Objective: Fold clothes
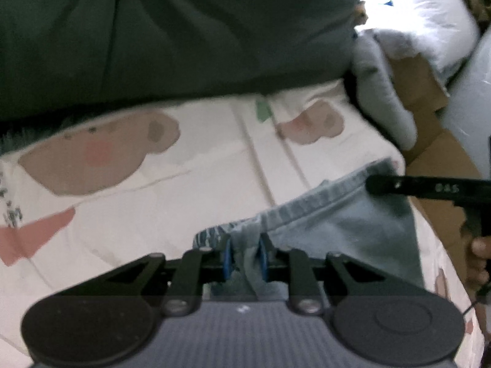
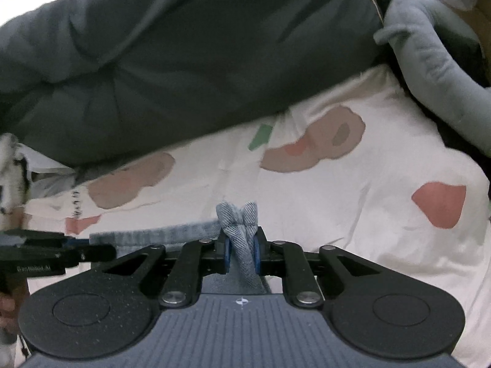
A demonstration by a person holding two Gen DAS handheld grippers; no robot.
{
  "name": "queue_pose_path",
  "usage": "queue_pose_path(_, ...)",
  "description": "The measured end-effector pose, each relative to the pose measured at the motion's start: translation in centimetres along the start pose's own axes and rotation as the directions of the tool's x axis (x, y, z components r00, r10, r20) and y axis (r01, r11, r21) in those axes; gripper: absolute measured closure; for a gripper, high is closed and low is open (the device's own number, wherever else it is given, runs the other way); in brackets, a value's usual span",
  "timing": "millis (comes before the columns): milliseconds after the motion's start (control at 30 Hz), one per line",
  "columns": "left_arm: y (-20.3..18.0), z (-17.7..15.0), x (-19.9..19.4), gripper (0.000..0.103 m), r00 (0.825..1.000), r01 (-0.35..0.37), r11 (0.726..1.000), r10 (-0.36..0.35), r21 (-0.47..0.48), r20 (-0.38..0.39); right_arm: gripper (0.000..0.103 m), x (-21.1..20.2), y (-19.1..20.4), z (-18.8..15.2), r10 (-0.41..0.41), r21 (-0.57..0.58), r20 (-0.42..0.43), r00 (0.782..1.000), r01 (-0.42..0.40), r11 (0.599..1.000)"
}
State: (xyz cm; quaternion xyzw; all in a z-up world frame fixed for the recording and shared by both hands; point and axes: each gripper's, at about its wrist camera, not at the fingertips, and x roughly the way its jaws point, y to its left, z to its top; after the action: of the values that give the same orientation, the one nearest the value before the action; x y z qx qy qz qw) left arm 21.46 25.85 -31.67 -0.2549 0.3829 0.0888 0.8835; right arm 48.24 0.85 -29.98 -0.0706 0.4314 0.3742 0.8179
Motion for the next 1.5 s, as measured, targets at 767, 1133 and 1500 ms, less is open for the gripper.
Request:
queue_pose_path(767, -3.6, -0.6, -0.5, 0.094, 0.995, -0.052, 0.994, 0.043, 0.096, 0.094, 0.075, 0.7, 6.3, -2.6, -0.045, -0.167, 0.026, 0.999, 0.049, 0.985)
queue_pose_path(1133, -0.1, -2.0, 2.5, 0.1, 0.997, 0.002, 1.0, -0.003, 0.01, 0.08, 0.078, 4.7, 5.8, -3.0, -0.091, -0.117, -0.012, 0.996, 0.088, 0.989)
queue_pose_path(1500, -0.1, -2.0, 3.1, 0.1, 0.998, -0.002, 1.0, 0.0, 0.028, 0.066, 0.079, 6.0, 5.5, -3.2, -0.1, -0.068, -0.033, 0.994, 0.098, 0.993)
